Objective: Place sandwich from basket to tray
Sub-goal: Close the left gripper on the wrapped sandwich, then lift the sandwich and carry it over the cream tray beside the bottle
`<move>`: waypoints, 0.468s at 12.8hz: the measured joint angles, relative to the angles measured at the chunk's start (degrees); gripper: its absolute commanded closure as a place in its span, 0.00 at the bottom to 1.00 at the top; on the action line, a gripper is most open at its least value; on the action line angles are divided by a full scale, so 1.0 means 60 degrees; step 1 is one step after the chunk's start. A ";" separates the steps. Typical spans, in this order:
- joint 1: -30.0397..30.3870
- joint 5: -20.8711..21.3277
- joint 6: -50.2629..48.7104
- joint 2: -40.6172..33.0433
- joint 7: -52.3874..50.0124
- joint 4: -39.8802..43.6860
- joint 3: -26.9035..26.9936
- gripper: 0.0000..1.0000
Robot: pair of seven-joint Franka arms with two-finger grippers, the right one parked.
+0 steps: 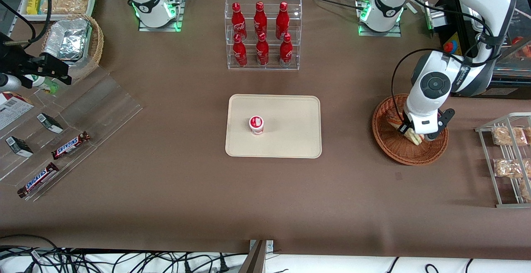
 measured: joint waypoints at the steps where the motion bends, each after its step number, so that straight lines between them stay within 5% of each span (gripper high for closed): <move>1: 0.0000 0.0008 -0.0055 -0.0013 0.0150 0.0003 -0.0001 0.67; 6: 0.0004 -0.0145 -0.1055 -0.0434 0.2391 0.0328 -0.0107 0.70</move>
